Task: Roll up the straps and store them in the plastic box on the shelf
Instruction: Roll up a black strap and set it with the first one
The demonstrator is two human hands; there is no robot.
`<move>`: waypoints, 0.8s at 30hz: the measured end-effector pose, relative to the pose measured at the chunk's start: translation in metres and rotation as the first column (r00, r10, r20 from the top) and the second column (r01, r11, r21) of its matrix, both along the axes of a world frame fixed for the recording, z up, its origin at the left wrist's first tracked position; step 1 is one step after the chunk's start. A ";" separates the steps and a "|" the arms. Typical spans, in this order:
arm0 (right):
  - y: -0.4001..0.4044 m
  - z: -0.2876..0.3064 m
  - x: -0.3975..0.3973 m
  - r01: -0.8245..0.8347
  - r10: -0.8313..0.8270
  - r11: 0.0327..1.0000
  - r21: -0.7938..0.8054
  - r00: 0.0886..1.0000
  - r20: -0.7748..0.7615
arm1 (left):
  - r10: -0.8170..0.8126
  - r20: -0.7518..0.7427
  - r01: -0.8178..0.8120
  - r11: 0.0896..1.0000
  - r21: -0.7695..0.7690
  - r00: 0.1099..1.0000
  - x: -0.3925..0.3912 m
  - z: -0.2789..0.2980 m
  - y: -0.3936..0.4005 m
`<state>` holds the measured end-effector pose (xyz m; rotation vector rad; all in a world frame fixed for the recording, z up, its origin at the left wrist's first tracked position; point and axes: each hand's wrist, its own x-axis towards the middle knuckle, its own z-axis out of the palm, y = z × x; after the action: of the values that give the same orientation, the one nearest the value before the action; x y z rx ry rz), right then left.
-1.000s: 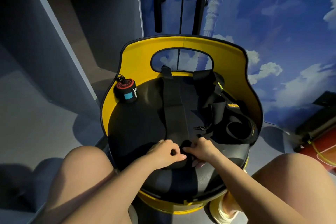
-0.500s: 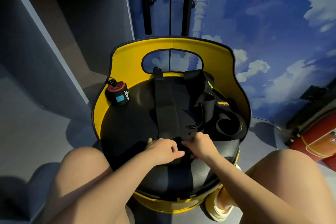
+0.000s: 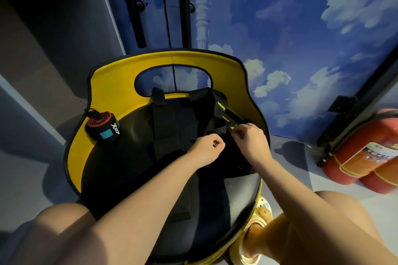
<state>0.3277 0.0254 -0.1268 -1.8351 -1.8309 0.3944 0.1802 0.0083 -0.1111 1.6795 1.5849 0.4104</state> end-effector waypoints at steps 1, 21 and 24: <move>0.008 0.000 0.003 0.002 -0.001 0.999 -0.049 1.000 0.019 | 0.007 0.009 -0.007 1.000 -0.013 1.000 0.008 -0.002 0.007; 0.033 -0.011 0.003 0.058 -0.016 0.991 -0.121 0.946 0.325 | -0.024 -0.023 0.022 0.996 -0.088 0.999 0.032 -0.033 0.026; 0.029 -0.005 0.013 0.106 -0.090 0.993 -0.056 0.966 0.241 | -0.013 0.048 0.018 0.993 -0.116 0.999 0.030 -0.030 0.026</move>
<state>0.3405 0.0549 -0.1322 -2.0883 -1.8917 0.2101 0.2107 0.0348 -0.1411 1.5819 1.5308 0.3405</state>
